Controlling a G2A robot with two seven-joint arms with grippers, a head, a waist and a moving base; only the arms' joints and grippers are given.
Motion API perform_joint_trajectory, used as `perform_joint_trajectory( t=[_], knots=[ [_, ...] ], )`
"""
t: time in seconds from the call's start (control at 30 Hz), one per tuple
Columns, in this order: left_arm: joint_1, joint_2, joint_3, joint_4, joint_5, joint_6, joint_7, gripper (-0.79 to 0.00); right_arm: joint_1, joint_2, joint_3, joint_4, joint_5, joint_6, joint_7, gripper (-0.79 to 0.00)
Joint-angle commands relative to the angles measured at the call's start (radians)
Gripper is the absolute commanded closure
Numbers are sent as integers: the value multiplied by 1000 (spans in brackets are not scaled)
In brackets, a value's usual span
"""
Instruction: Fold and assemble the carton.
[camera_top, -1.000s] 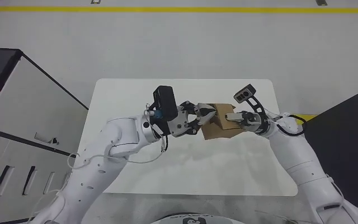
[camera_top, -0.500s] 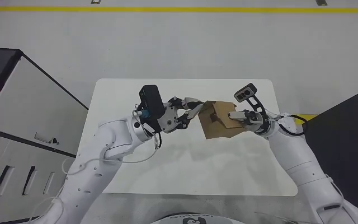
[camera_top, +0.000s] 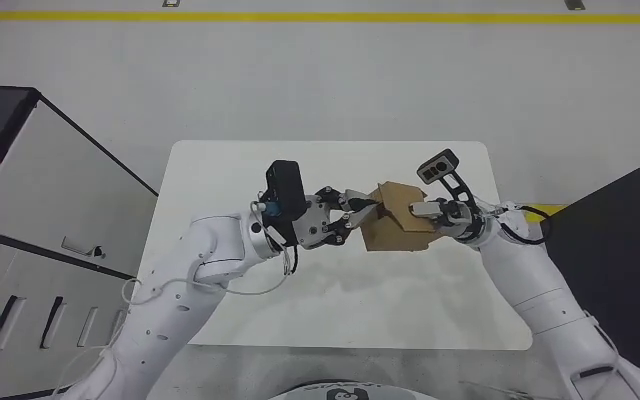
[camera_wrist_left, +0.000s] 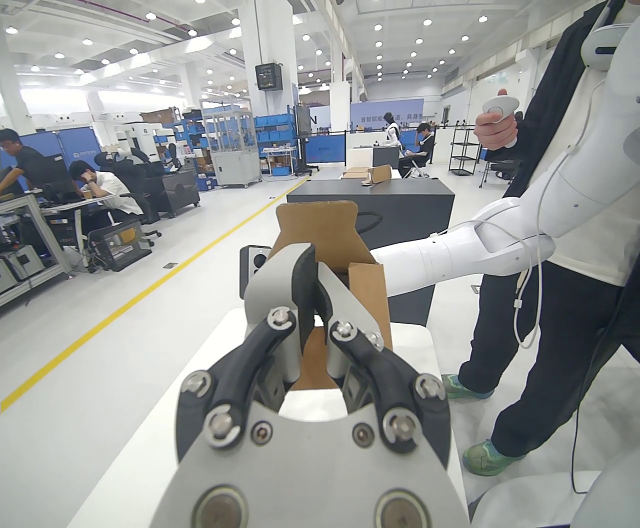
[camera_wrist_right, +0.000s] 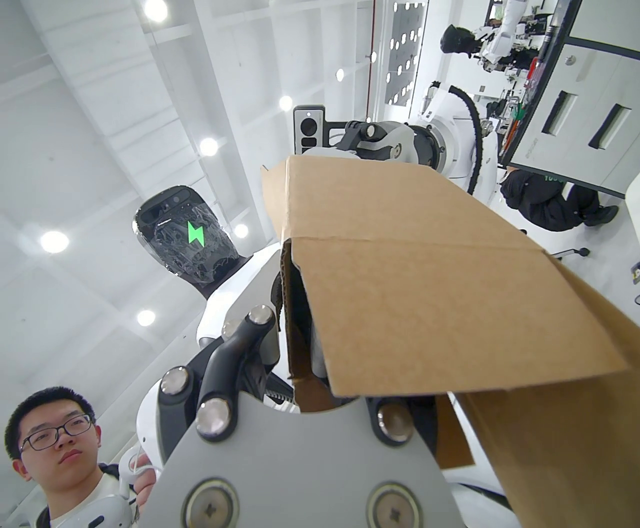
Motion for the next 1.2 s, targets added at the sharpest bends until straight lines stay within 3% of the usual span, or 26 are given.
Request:
perform_joint_trajectory(
  t=[0.0,1.17],
  knots=[
    [-4,-1,6,0,-4,-8,-4,0,2,3,-5,-3,1,-4,0,0],
    [-22,-4,15,12,-63,-47,-45,0,4,39,-29,-57,-31,-69,0,0]
  ],
)
